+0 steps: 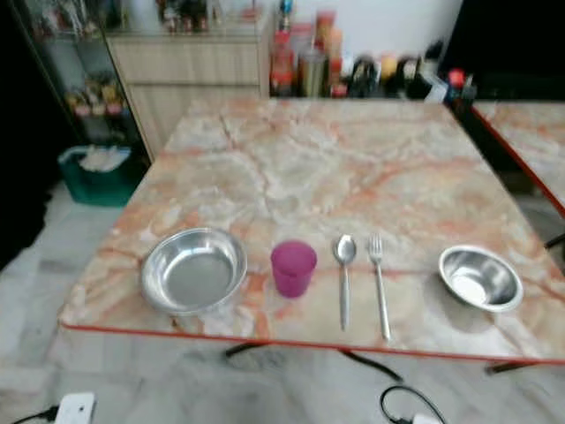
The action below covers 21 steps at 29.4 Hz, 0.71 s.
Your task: Setting the table
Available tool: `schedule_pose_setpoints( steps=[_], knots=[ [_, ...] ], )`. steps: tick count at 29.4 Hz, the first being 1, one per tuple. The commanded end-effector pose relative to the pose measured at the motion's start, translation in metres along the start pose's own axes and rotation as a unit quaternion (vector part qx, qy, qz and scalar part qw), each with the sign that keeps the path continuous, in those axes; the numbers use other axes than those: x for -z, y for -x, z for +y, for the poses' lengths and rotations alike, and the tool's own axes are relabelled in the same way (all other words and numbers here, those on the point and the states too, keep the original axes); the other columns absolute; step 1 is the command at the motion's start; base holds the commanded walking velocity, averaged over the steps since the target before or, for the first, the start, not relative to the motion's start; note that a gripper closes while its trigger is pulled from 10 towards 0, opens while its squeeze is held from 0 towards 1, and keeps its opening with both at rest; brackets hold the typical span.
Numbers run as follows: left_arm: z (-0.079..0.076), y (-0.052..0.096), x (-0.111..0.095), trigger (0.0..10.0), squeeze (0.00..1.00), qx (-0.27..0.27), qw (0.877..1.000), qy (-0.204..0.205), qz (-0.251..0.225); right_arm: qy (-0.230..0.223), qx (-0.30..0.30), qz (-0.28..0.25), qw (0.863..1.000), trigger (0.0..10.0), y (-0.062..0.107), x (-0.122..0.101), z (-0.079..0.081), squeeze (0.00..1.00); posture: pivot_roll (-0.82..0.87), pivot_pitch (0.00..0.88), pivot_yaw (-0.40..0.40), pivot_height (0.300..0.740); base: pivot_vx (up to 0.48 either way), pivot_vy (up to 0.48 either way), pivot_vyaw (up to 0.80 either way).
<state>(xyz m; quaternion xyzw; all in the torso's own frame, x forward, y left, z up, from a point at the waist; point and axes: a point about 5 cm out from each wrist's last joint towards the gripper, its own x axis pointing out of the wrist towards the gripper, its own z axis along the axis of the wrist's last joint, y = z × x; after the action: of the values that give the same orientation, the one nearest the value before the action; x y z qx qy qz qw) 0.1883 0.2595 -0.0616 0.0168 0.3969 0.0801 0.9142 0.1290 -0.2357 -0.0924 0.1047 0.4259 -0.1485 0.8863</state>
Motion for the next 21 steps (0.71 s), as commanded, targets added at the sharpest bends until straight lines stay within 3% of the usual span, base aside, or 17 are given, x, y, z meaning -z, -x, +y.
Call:
schedule_pose_setpoints(
  steps=[1, 13, 21],
  knots=[
    [0.002, 0.002, 0.007, 10.0, 0.0, -0.005, 1.0, -0.002, 0.012, -0.01, 0.01, 0.004, 1.0, 10.0, 0.001, 0.002, -0.005, 0.0, -0.01, 0.109, 0.012, 0.74, 0.0, 0.0, 0.0],
    [0.002, 0.001, 0.005, 10.0, 0.0, -0.004, 1.0, -0.003, 0.009, -0.015, 0.012, 0.004, 1.0, 10.0, 0.001, 0.003, -0.005, 0.0, -0.01, 0.11, 0.016, 0.74, 0.0, 0.0, 0.0],
    [0.001, -0.001, -0.003, 10.0, 0.0, 0.001, 1.0, -0.005, -0.004, -0.023, 0.013, 0.002, 1.0, 10.0, 0.001, 0.002, -0.005, 0.0, -0.01, 0.109, 0.019, 0.74, 0.292, 0.0, 0.0]
  ],
)
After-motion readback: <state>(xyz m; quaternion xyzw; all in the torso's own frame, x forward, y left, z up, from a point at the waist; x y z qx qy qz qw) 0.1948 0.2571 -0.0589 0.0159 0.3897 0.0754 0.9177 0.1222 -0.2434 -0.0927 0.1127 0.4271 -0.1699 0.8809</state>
